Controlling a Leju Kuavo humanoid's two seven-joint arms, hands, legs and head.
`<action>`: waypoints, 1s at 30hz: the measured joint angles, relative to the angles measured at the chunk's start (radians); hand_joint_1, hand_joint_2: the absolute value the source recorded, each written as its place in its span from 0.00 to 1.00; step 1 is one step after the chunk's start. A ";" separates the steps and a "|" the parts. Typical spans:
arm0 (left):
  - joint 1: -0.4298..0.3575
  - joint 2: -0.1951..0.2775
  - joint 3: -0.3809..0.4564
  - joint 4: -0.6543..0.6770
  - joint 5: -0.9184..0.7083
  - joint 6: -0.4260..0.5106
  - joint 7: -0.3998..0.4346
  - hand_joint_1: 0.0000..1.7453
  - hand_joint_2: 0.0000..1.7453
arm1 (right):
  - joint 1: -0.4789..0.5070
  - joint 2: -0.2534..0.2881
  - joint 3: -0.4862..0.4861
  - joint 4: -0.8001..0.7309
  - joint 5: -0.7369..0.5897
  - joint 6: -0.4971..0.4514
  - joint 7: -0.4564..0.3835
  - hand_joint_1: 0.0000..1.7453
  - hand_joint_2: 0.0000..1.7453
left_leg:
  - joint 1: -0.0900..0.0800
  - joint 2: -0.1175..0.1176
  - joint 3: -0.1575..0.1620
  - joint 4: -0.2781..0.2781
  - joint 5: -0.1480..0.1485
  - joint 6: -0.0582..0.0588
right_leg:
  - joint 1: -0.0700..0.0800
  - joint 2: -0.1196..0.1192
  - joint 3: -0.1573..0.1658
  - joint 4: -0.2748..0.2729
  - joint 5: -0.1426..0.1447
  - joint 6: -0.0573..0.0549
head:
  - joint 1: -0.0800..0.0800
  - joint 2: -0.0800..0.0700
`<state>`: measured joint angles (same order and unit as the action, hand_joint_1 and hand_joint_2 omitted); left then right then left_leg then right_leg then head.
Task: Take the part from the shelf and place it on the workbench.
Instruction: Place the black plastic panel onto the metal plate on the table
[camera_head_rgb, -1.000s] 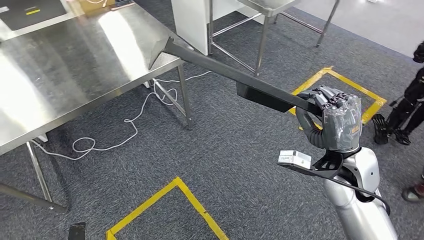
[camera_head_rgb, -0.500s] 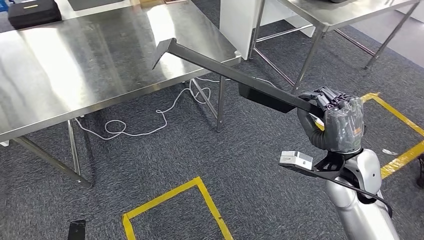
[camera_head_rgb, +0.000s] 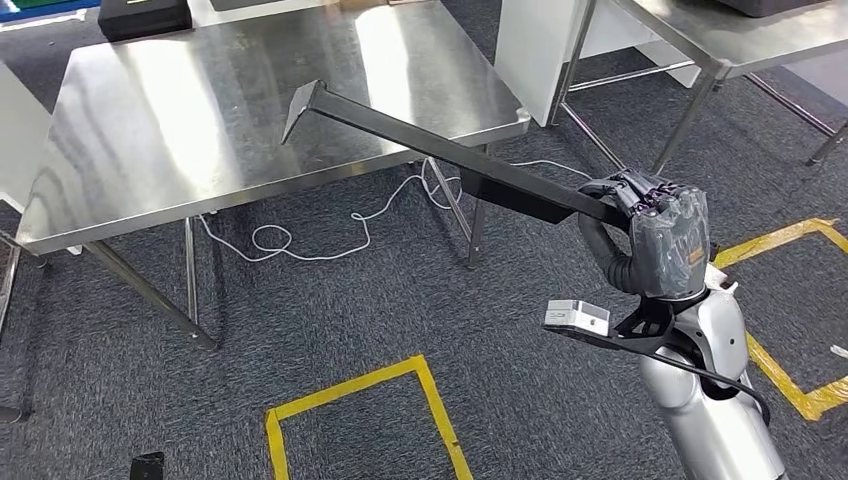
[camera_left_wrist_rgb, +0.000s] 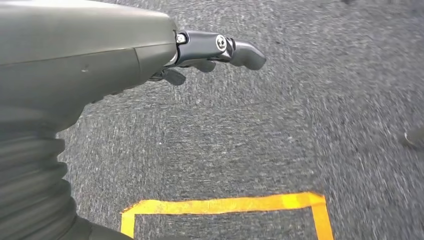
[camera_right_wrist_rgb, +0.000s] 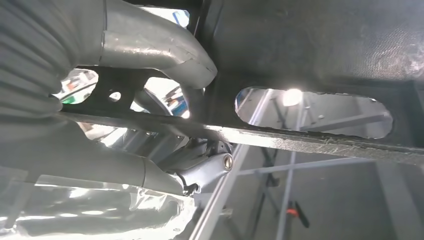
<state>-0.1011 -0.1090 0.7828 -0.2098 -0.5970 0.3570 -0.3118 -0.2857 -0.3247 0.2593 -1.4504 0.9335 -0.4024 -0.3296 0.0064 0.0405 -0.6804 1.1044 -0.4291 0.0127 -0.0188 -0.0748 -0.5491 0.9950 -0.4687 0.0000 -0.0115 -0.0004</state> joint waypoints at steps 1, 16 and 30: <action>-0.001 0.001 0.000 0.000 0.000 0.000 0.001 0.00 1.00 | -0.001 0.000 0.000 0.000 0.000 0.000 0.000 1.00 1.00 | -0.005 0.019 0.029 -0.055 0.018 0.007 | 0.003 -0.009 0.004 0.000 -0.005 0.005 | 0.001 0.000; -0.003 0.001 0.003 0.000 -0.011 -0.015 0.026 0.00 1.00 | 0.021 -0.013 -0.008 -0.003 0.001 -0.002 0.000 1.00 1.00 | -0.005 -0.142 0.080 -0.117 0.023 0.043 | -0.007 0.106 -0.045 0.054 -0.006 0.061 | 0.013 0.000; 0.010 0.019 0.006 0.001 -0.015 -0.016 0.041 0.00 1.00 | 0.015 -0.010 -0.010 -0.006 -0.003 0.019 -0.004 1.00 1.00 | 0.003 -0.021 -0.024 0.049 -0.019 0.007 | 0.001 0.011 0.014 -0.005 -0.006 -0.003 | 0.002 0.000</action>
<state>-0.0910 -0.0897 0.7886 -0.2087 -0.6119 0.3410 -0.2712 -0.2702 -0.3346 0.2495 -1.4567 0.9305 -0.3831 -0.3333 0.0090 0.0195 -0.7042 1.1536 -0.4479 0.0196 -0.0174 -0.0634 -0.5354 0.9898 -0.4752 -0.0027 -0.0097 -0.0004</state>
